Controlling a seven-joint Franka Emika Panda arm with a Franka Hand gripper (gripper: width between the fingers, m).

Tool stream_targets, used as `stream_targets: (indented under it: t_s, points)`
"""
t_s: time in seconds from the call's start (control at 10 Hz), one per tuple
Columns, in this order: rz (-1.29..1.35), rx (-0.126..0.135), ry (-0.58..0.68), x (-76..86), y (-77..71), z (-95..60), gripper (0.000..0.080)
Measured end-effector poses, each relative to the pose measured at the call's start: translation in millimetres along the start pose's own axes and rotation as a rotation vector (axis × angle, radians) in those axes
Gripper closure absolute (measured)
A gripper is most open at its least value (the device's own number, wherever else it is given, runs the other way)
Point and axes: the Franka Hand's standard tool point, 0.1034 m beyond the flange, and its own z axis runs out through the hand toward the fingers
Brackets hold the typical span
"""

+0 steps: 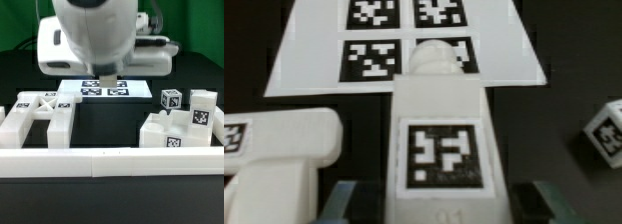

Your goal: Assemble chair

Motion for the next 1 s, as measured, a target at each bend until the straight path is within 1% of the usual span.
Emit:
stream_targets:
  t_s: [0.1,0.2,0.3,0.4,0.5,0.6,0.7,0.8,0.9,1.0]
  points:
    - [0.002,-0.001,0.009,3.6,1.0,3.8,0.0514]
    - [0.003,-0.001,0.01,3.9,1.5,4.7,0.0514]
    - [0.002,-0.003,0.038,7.7,2.0,1.2,0.0514]
    - [0.003,-0.003,0.041,8.5,2.3,1.1,0.0514]
    - [0.006,-0.006,0.111,16.0,1.0,-5.6,0.0514]
    - [0.022,-0.004,0.187,14.5,-6.0,-18.9,0.0514]
    - [0.029,0.0,0.226,10.3,-10.4,-29.9,0.0514]
    - [0.025,-0.003,0.303,13.1,-13.6,-46.4,0.0514]
    - [0.016,-0.008,0.394,14.5,-16.3,-58.2,0.0514]
    - [0.017,-0.006,0.442,14.7,-15.5,-55.0,0.0514]
